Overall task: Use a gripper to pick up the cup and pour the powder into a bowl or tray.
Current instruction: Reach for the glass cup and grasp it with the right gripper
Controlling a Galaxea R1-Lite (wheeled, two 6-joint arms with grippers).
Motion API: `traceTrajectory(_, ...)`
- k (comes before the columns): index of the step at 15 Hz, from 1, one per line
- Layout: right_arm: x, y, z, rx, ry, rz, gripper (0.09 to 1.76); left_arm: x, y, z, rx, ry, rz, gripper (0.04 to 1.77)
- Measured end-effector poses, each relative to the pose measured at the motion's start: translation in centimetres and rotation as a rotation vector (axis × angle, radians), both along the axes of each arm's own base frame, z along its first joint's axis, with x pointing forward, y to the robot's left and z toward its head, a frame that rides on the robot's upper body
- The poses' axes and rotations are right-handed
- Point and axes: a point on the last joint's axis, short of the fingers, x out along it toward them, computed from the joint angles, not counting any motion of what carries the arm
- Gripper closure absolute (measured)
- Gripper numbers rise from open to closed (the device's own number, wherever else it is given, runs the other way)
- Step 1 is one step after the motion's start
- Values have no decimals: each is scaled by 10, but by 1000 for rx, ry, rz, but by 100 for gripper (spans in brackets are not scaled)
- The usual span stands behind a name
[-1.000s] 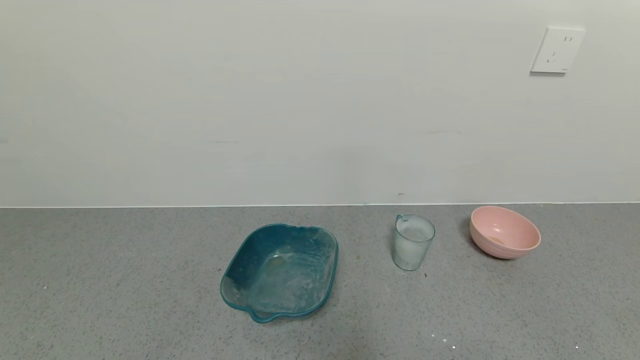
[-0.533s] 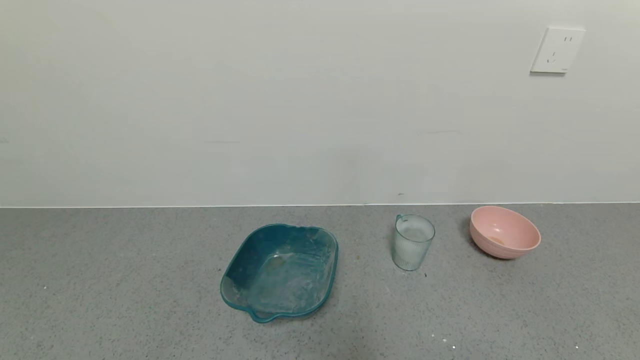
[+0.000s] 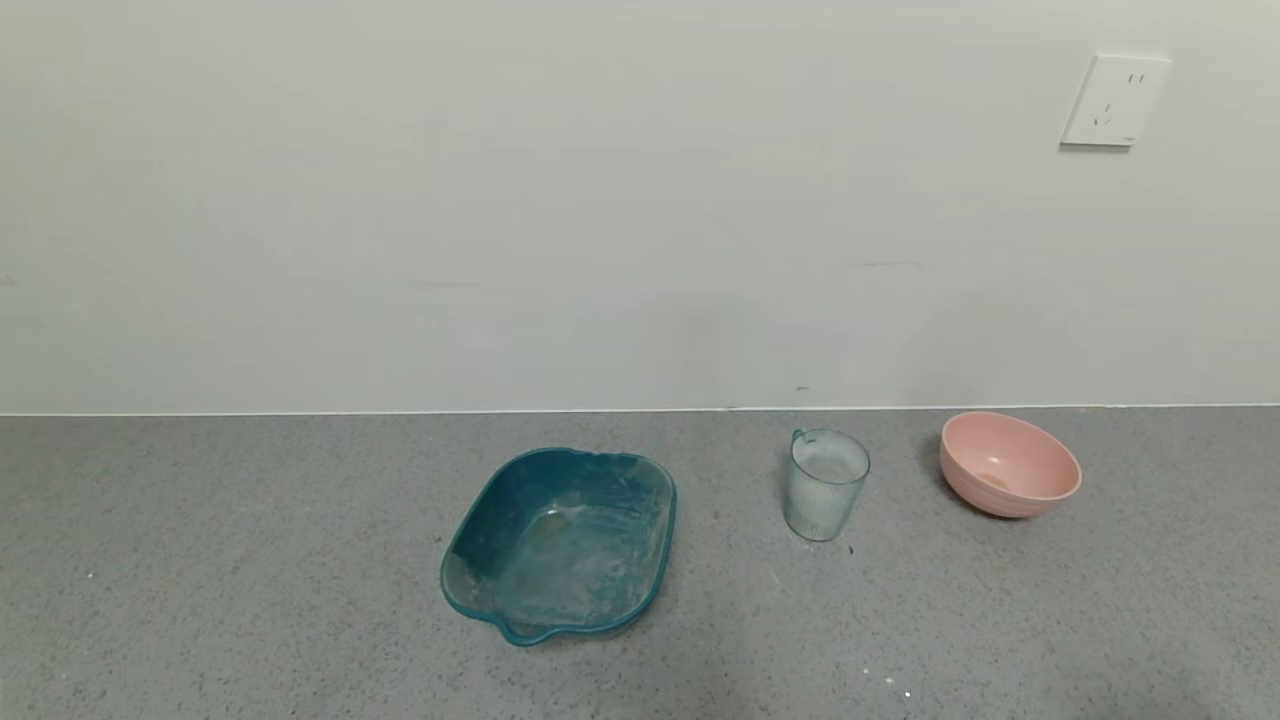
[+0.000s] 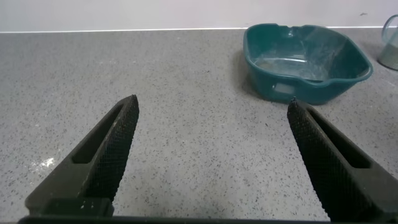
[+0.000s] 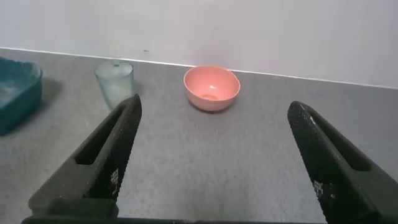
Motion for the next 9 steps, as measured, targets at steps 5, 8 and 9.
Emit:
traceTrajectory(5, 71, 1, 44, 35, 148, 56, 14, 0, 0, 0, 0, 0, 1, 9)
traceTrajectory(8, 120, 4, 42, 40, 249, 88, 14, 0, 0, 0, 0, 0, 0, 9)
traceTrajectory(9, 135, 8, 38, 38, 277, 110, 14, 0, 0, 0, 0, 0, 0, 9)
